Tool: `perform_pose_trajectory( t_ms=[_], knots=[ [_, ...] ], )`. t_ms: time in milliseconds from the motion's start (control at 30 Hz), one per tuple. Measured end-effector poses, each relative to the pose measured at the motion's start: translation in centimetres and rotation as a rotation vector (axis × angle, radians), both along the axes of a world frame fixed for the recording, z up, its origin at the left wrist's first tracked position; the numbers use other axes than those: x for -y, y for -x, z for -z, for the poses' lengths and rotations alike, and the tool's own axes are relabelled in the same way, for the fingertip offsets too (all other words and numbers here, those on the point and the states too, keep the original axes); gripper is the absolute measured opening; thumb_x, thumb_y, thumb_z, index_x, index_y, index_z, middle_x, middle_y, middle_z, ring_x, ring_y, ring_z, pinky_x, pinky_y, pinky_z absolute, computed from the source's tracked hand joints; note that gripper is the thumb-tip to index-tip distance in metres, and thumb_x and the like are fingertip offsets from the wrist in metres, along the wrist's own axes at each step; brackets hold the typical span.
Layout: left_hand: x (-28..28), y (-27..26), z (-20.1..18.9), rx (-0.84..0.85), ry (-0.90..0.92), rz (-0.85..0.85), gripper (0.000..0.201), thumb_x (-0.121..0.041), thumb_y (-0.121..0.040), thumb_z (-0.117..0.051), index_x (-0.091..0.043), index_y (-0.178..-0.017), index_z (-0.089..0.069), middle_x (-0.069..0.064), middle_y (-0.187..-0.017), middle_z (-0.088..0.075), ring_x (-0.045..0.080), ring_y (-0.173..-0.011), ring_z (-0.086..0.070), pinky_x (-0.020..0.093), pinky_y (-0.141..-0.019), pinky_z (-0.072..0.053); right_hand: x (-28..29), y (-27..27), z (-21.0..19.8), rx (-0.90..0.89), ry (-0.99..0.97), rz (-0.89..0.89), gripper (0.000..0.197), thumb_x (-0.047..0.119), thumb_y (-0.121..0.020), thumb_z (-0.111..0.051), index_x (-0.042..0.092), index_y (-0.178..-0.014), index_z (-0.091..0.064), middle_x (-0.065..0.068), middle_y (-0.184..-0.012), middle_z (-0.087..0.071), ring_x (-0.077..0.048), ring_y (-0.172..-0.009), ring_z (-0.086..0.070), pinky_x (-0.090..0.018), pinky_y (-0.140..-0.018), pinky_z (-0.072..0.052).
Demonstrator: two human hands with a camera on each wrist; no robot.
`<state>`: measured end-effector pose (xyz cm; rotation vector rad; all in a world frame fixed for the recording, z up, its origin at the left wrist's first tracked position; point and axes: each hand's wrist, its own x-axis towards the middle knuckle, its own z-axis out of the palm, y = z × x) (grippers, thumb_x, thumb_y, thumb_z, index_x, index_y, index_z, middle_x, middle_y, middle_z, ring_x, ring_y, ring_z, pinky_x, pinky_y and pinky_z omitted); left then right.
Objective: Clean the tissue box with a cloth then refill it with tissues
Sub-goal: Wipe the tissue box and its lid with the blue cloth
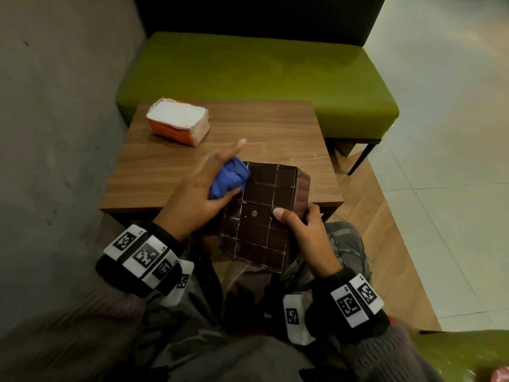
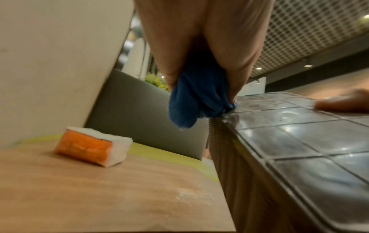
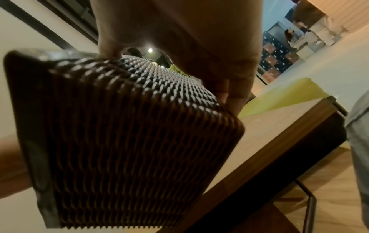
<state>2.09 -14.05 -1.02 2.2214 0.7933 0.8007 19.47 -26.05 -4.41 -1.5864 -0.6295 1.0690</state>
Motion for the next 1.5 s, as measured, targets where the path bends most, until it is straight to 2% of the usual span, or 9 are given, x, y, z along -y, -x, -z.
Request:
perform_pose_trajectory(
  t_ms=[133, 300, 433, 600, 800, 967, 1167, 1300, 1500],
  knots=[
    [0.9, 0.1, 1.0, 0.072, -0.022, -0.160, 0.037, -0.024, -0.084, -0.065, -0.019, -0.120, -0.057, 0.003, -0.122, -0.051, 0.000, -0.110, -0.049, 0.010, -0.097, -0.037, 0.0, -0.4, -0.5, -0.052, -0.038, 0.001, 0.082, 0.054, -0.049, -0.075, 0.020, -0.118, -0.046, 0.004, -0.110, -0.063, -0.012, -0.096, -0.068, -0.030, -0.080, -0.057],
    [3.2, -0.7, 1.2, 0.099, -0.070, -0.198, 0.051, -0.024, -0.081, -0.065, -0.019, -0.127, -0.041, 0.001, -0.122, -0.045, 0.014, -0.113, -0.048, 0.020, -0.096, -0.043, -0.4, -0.5, -1.0, -0.032, -0.029, -0.025, 0.081, 0.058, -0.050, -0.074, 0.023, -0.117, -0.044, 0.002, -0.114, -0.062, -0.016, -0.102, -0.067, -0.037, -0.088, -0.056],
    [1.6, -1.6, -0.7, 0.208, -0.074, -0.370, 0.046, -0.016, -0.077, -0.072, -0.010, -0.118, -0.051, 0.008, -0.119, -0.047, 0.003, -0.105, -0.049, 0.003, -0.087, -0.038, -0.3, 0.2, -1.2, -0.034, -0.051, -0.062, 0.067, 0.050, -0.056, -0.075, 0.027, -0.110, -0.043, 0.004, -0.111, -0.061, -0.014, -0.098, -0.067, -0.034, -0.083, -0.057],
    [4.6, -0.6, 2.2, -0.002, -0.088, -0.172, 0.023, -0.014, -0.077, -0.071, -0.012, -0.097, -0.060, -0.001, -0.108, -0.045, 0.004, -0.088, -0.052, 0.016, -0.071, -0.048, -0.4, -0.5, -0.9, 0.004, -0.064, 0.056, 0.066, 0.063, -0.049, -0.071, 0.036, -0.101, -0.041, 0.004, -0.112, -0.059, -0.021, -0.104, -0.065, -0.049, -0.091, -0.054],
    [3.1, -1.8, 1.7, 0.047, -0.023, -0.354, 0.024, -0.016, -0.079, -0.070, -0.020, -0.083, -0.047, -0.010, -0.093, -0.039, -0.008, -0.082, -0.045, 0.005, -0.070, -0.041, -0.2, 0.4, -0.4, 0.065, -0.078, 0.027, 0.071, 0.059, -0.053, -0.074, 0.034, -0.110, -0.040, 0.009, -0.111, -0.058, -0.014, -0.104, -0.063, -0.045, -0.094, -0.054],
    [4.8, -1.4, 3.6, -0.055, -0.038, -0.213, 0.020, -0.019, -0.079, -0.070, -0.017, -0.089, -0.053, -0.003, -0.099, -0.045, 0.014, -0.085, -0.052, 0.034, -0.069, -0.052, 0.0, -0.3, -0.7, 0.111, -0.077, 0.134, 0.064, 0.066, -0.050, -0.070, 0.038, -0.099, -0.041, 0.004, -0.112, -0.060, -0.020, -0.104, -0.064, -0.049, -0.092, -0.053],
    [3.8, -2.5, 1.6, 0.119, 0.036, -0.456, 0.024, -0.018, -0.080, -0.071, -0.017, -0.081, -0.046, -0.002, -0.092, -0.042, -0.002, -0.073, -0.043, 0.001, -0.065, -0.038, 0.3, 0.8, -0.8, 0.241, -0.085, 0.067, 0.074, 0.075, -0.050, -0.071, 0.044, -0.107, -0.036, 0.006, -0.121, -0.056, -0.017, -0.111, -0.059, -0.045, -0.095, -0.052],
    [4.3, -2.4, 1.9, 0.085, 0.025, -0.394, 0.024, -0.020, -0.079, -0.070, -0.019, -0.080, -0.046, -0.005, -0.092, -0.042, -0.001, -0.075, -0.044, 0.006, -0.063, -0.040, 0.2, 0.8, -0.8, 0.212, -0.096, 0.149, 0.070, 0.081, -0.045, -0.071, 0.052, -0.099, -0.036, 0.005, -0.118, -0.058, -0.019, -0.109, -0.061, -0.047, -0.093, -0.052],
    [3.7, -2.5, 1.2, 0.130, 0.001, -0.414, 0.026, -0.022, -0.080, -0.069, -0.022, -0.082, -0.043, -0.004, -0.095, -0.041, -0.002, -0.076, -0.045, 0.004, -0.066, -0.040, 0.5, 1.5, -1.0, 0.183, -0.097, 0.108, 0.072, 0.067, -0.053, -0.071, 0.037, -0.109, -0.039, 0.009, -0.113, -0.060, -0.013, -0.106, -0.062, -0.044, -0.093, -0.054]
  ],
)
